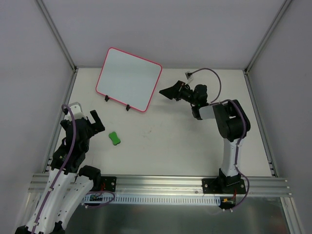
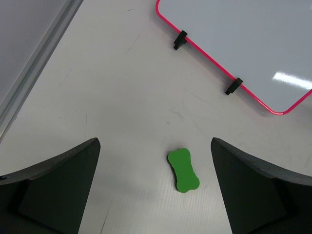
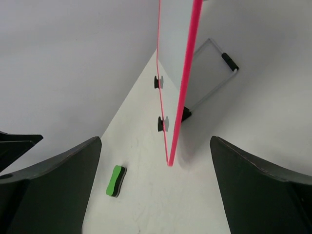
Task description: Erase the whiteboard
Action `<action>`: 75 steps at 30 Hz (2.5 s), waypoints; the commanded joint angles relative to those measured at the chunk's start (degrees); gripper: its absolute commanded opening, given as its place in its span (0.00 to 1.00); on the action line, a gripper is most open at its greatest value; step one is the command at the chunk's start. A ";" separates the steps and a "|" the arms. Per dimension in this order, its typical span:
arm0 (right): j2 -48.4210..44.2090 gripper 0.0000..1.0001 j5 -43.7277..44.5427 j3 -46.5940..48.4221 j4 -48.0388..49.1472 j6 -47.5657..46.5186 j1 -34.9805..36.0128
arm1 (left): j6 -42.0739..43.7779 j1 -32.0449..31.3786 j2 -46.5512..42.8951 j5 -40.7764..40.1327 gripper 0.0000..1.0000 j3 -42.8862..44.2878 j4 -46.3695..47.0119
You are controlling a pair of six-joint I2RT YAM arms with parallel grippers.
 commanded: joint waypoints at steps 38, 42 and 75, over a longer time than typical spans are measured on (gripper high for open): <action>-91.12 0.99 40.70 -9.74 -98.35 -41.98 -19.68 | 2.88 0.28 -15.71 11.51 0.99 4.02 -6.71; -96.31 0.99 41.86 -7.38 -99.76 -43.22 -19.59 | 3.41 0.28 -16.24 11.95 0.99 6.48 -9.34; -108.09 0.99 41.68 -7.63 -102.57 -49.63 -15.55 | -0.37 0.19 -20.37 11.25 0.99 10.35 -14.36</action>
